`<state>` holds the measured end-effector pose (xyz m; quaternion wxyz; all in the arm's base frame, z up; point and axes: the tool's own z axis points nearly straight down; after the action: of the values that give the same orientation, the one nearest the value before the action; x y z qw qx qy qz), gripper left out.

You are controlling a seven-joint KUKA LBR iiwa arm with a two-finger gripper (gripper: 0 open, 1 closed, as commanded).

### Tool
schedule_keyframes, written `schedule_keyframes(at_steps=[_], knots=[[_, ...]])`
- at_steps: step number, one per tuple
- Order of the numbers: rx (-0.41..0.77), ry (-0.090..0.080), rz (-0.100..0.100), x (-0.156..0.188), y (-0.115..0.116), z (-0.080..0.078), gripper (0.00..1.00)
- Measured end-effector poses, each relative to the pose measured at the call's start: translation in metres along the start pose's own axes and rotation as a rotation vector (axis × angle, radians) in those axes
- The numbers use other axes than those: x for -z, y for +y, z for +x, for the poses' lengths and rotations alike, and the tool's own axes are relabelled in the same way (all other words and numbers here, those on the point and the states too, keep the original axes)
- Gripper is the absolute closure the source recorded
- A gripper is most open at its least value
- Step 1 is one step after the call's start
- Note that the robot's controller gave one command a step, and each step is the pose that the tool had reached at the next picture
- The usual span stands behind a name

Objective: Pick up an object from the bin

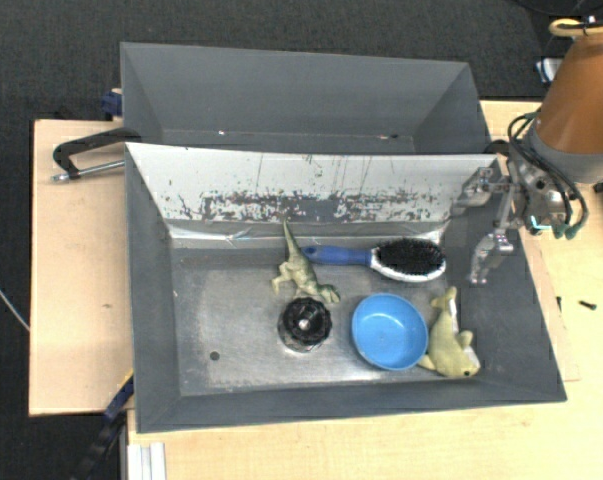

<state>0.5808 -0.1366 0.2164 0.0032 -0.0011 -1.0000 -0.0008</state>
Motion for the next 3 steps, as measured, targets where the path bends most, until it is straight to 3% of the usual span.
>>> schedule_keyframes(at_steps=[1, 2, 3], knots=[[0.121, -0.001, -0.002, -0.111, 0.049, -0.018, 0.00], [0.119, -0.012, 0.002, -0.104, 0.046, -0.021, 1.00], [0.044, -0.020, 0.003, -0.042, 0.046, -0.017, 1.00]])
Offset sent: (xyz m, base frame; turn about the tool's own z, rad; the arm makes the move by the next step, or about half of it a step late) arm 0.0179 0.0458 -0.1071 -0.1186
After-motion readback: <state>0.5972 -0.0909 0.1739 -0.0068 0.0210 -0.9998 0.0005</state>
